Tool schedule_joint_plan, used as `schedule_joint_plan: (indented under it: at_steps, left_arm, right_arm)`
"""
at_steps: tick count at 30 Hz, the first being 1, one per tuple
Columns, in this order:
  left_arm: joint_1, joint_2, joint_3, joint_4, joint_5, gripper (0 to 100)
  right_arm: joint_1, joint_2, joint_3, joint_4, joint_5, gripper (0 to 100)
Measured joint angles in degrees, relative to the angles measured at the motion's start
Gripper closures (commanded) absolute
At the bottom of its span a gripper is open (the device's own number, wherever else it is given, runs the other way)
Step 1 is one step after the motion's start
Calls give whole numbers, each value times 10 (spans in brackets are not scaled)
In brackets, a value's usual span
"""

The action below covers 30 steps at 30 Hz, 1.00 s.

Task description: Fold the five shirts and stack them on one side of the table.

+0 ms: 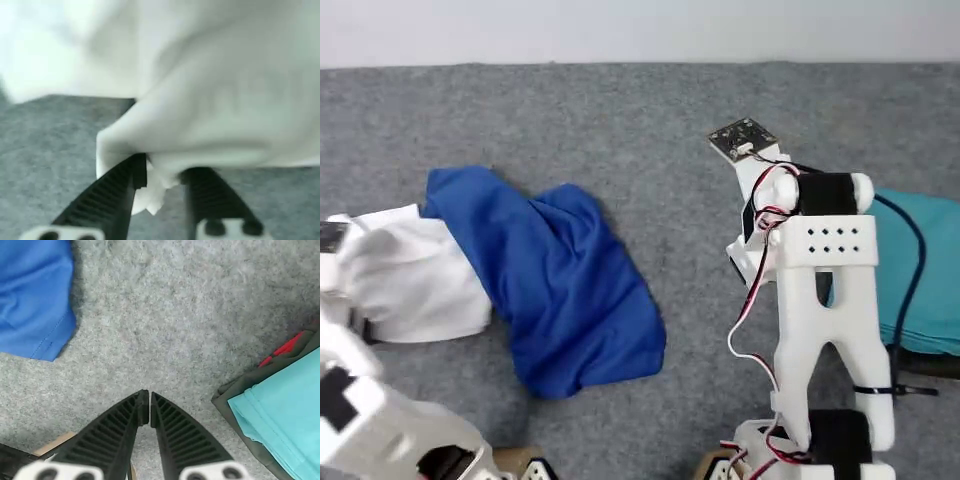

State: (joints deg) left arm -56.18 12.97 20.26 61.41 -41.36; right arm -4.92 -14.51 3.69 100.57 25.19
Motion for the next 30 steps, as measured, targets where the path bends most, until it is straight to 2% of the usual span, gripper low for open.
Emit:
schedule_joint_plan:
  at_steps: [5,14,17,20,23,30]
  left_arm:
    - [-62,47,-136,49,-4,986]
    - [-167,52,-309,94,-5,985]
    - [-181,52,-375,147,-5,972]
    - [-186,52,-447,212,-5,870]
    - [-191,52,-522,278,18,795]
    - [-193,52,-648,361,35,790]
  right_arm:
    - [0,0,0,0,0,990]
    - [-3,0,0,0,0,990]
    - [-17,0,0,0,0,990]
    - [-40,0,0,0,-12,990]
    - [-74,0,0,0,-62,989]
    - [-170,71,0,-1,-117,989]
